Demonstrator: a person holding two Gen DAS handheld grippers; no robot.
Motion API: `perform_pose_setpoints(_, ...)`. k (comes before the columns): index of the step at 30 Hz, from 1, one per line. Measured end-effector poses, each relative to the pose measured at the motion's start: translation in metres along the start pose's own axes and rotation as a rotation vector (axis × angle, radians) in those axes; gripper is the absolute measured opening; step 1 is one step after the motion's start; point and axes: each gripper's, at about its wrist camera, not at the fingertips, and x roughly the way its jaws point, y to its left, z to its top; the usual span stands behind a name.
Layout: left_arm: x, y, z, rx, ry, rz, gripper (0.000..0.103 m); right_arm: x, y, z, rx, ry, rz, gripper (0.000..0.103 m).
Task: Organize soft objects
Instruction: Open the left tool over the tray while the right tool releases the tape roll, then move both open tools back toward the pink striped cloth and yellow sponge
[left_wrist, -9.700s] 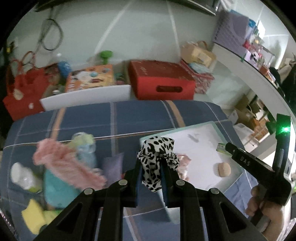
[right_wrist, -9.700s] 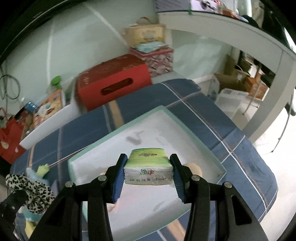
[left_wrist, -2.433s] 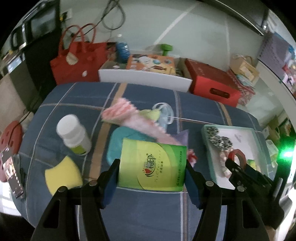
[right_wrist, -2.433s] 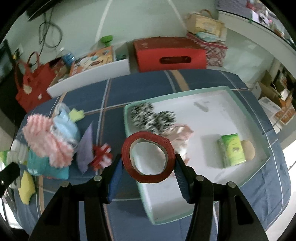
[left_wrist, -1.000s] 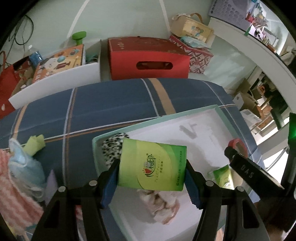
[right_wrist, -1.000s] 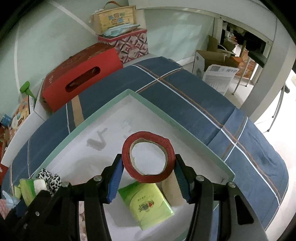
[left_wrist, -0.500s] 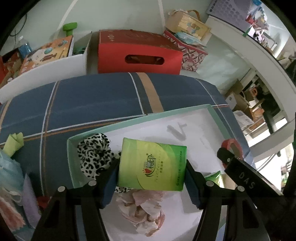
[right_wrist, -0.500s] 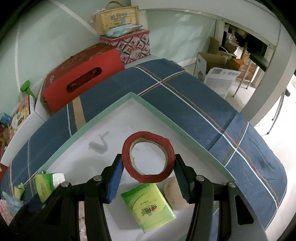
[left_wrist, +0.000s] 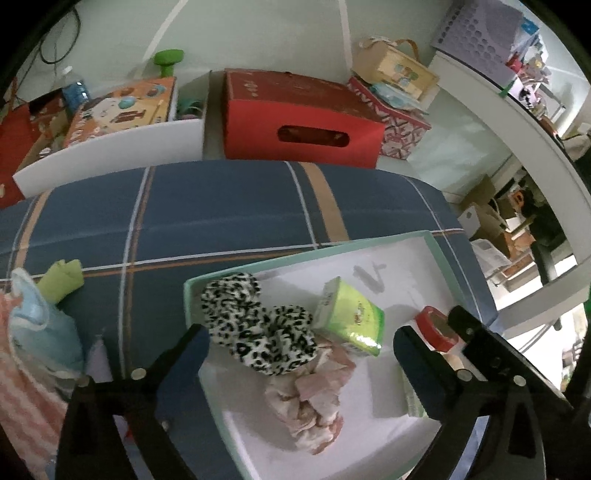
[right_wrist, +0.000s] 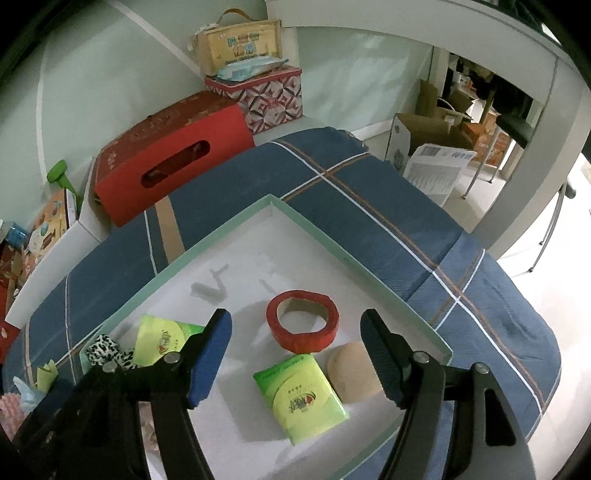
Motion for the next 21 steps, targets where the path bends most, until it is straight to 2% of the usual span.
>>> perform_pose_setpoints(10,-0.023,0.015,0.001,-0.041,-0.016,0.032,0.103,-0.033,0.004,0.000,0.002,-0.038,0.042,0.073)
perform_pose_setpoints(15,-0.044,0.024,0.000,-0.055,-0.039,0.047,0.103,-0.047,0.010,-0.005,-0.014,-0.055,0.060,0.073)
perform_pose_setpoints(21,-0.080,0.039,-0.005,-0.063,-0.088,0.100,0.103,-0.057,0.022,-0.016,-0.052,-0.055,0.087,0.073)
